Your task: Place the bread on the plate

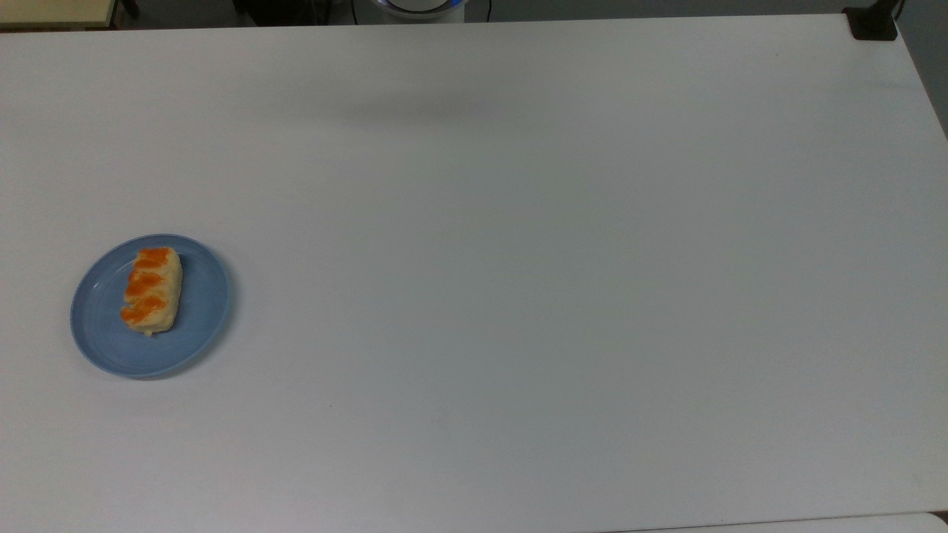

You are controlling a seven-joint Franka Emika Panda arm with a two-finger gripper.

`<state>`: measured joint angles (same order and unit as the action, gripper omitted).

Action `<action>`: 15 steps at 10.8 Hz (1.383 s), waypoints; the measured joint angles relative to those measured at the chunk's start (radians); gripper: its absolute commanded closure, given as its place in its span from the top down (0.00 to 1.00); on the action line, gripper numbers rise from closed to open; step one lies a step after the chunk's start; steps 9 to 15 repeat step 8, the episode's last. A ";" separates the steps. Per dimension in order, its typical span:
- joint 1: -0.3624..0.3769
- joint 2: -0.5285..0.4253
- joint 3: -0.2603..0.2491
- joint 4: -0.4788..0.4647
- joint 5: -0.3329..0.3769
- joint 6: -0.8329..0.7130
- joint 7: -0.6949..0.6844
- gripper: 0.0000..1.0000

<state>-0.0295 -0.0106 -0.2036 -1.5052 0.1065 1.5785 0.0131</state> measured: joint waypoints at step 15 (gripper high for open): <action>0.022 0.011 0.032 -0.069 -0.109 0.106 -0.125 1.00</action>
